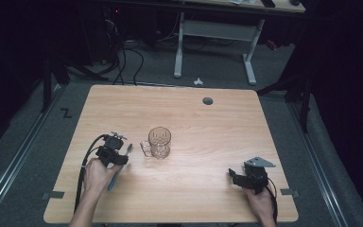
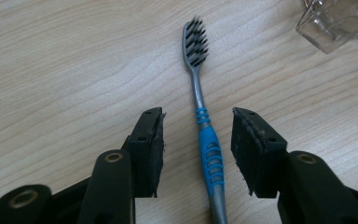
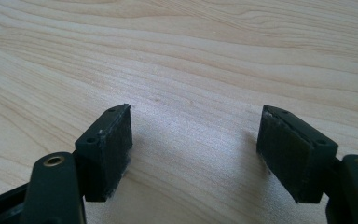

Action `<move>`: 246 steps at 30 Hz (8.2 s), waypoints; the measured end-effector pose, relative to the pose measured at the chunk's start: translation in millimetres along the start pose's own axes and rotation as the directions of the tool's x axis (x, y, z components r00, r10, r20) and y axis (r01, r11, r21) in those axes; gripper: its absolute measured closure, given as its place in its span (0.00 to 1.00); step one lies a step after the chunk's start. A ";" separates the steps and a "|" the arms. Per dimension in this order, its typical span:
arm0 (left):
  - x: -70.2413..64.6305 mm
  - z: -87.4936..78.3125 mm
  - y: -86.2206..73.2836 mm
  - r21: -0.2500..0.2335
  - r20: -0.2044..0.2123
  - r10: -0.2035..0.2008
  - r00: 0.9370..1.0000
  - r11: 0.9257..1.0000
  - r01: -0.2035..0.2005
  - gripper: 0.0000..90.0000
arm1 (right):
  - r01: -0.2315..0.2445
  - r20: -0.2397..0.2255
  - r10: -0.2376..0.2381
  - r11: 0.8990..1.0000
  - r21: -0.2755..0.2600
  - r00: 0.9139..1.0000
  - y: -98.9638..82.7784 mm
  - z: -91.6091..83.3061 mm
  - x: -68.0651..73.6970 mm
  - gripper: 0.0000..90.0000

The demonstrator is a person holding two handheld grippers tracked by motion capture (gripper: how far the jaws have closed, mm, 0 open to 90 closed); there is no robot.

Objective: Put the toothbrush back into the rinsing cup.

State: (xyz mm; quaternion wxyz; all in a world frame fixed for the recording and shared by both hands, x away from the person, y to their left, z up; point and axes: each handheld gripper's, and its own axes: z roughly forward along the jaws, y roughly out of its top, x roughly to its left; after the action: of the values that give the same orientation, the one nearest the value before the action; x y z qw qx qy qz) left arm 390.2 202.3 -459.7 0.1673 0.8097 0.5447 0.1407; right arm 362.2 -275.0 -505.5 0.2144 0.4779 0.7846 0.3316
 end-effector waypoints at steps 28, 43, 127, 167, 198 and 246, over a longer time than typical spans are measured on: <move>1.5 14.7 3.9 0.069 0.033 -0.007 0.999 0.998 0.004 0.85 | 0.000 0.000 0.000 1.000 0.000 1.000 0.0 0.0 0.0 0.30; 6.6 15.8 4.8 0.078 0.066 -0.041 0.997 0.996 0.035 0.89 | 0.000 0.000 0.000 1.000 0.000 1.000 0.0 0.0 0.0 0.30; -8.6 -70.0 7.4 -0.316 0.255 -0.002 0.967 0.945 0.085 0.89 | 0.001 -0.001 -0.001 1.000 0.000 1.000 -0.1 -0.1 0.0 0.30; -20.4 -78.6 38.1 -0.427 0.270 0.053 0.961 0.901 0.070 0.89 | 0.001 0.000 -0.001 1.000 0.000 1.000 -0.1 -0.1 0.0 0.29; -23.4 -80.6 61.2 -0.537 0.258 0.081 0.963 0.841 0.073 0.89 | 0.000 0.000 0.000 1.000 0.000 1.000 -0.2 -0.2 0.1 0.29; -22.4 -60.5 82.6 -0.622 0.313 0.105 0.944 0.773 0.120 0.89 | 0.000 0.001 0.000 1.000 0.000 1.000 -0.2 -0.2 0.2 0.29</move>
State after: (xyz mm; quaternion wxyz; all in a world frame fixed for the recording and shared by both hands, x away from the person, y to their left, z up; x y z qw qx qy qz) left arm 426.1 159.7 -370.9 0.5195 0.7153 0.4325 0.1773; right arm 361.8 -275.0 -505.6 0.2150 0.4780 0.7845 0.3315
